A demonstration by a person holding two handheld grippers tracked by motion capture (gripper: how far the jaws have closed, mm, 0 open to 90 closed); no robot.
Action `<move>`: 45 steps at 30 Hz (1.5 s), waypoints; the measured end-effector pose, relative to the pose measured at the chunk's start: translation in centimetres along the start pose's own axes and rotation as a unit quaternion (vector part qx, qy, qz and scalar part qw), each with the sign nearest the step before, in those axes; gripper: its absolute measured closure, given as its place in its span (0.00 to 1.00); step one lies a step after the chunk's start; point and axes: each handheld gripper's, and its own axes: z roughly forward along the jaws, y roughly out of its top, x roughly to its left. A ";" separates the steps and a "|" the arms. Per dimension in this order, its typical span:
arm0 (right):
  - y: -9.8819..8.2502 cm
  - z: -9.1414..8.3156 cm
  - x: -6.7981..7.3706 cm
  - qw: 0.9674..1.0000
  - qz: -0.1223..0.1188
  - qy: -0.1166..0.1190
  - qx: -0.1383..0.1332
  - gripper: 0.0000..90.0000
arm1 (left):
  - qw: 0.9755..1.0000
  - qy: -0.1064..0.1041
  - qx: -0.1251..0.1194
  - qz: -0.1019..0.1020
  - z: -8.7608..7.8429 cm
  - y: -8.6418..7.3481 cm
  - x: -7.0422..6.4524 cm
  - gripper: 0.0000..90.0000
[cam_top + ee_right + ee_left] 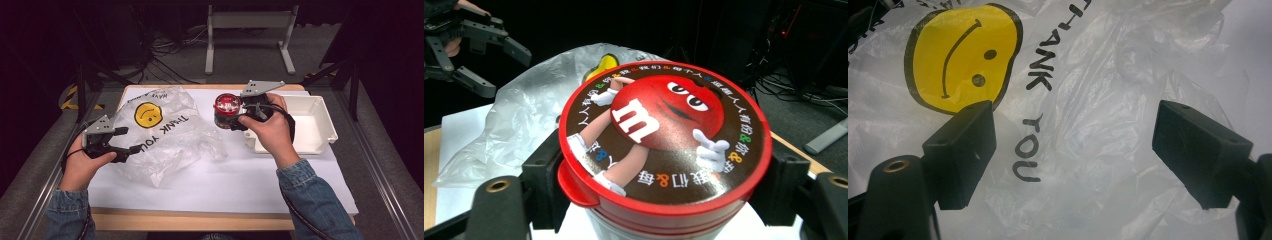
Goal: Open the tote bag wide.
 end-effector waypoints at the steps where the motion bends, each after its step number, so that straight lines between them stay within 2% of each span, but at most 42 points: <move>1: 0.0 -0.2 -0.2 1.000 0.001 0.000 -0.001 0.27 | 1.000 0.000 0.000 -0.001 0.0 0.0 0.0 0.20; 11: -0.5 -1.4 -2.6 1.000 0.008 -0.006 -0.004 0.27 | 1.000 -0.005 0.002 -0.005 -0.4 -0.5 0.2 0.16; 23: -1.4 -2.8 -5.8 1.000 0.000 -0.027 -0.003 0.27 | 1.000 0.009 0.005 -0.010 -1.4 -1.5 0.2 0.13; 24: -1.5 -2.9 -6.0 1.000 0.000 -0.028 -0.004 0.27 | 1.000 0.011 0.007 -0.015 -1.6 -1.7 0.1 0.13; 27: -1.6 -3.0 -6.5 1.000 -0.003 -0.026 -0.004 0.27 | 1.000 0.015 0.007 -0.014 -1.9 -1.9 0.1 0.13; 35: -2.2 -3.2 -8.1 1.000 -0.015 -0.019 0.009 0.27 | 0.999 0.026 0.011 -0.025 -3.1 -3.0 -0.1 0.13; 45: -4.1 -2.9 -10.6 1.000 -0.014 -0.015 0.008 0.27 | 0.998 0.040 0.016 -0.035 -4.2 -4.2 -0.5 0.12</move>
